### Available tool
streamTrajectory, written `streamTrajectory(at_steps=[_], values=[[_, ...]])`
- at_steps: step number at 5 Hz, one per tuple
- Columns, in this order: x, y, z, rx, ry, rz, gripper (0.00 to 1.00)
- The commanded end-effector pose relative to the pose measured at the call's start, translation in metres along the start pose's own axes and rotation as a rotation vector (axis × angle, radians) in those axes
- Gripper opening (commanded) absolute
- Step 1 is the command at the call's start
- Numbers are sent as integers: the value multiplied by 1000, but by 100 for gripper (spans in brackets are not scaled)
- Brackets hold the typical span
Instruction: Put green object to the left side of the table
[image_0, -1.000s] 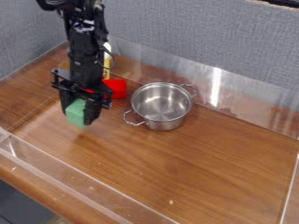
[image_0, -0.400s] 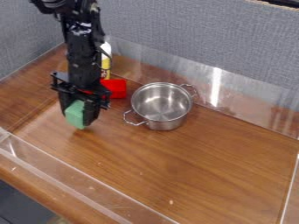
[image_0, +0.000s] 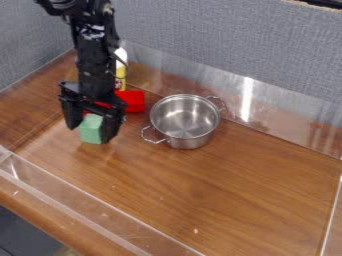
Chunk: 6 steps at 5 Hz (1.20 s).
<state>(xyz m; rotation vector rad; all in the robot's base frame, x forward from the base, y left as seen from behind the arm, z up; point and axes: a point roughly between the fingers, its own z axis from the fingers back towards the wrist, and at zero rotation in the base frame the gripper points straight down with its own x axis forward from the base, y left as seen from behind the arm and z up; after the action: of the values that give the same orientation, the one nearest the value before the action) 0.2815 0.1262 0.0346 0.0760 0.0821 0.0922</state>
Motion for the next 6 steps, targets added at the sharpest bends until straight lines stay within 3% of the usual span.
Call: streamTrajectory(at_steps=[1,3,5,6], values=[[9,10,19,9,-55,23,100],[11,16,41,0,-105,51,100],[8,23,79,-26,-169,64,100],[9,25,88,-32,-185,69,100]])
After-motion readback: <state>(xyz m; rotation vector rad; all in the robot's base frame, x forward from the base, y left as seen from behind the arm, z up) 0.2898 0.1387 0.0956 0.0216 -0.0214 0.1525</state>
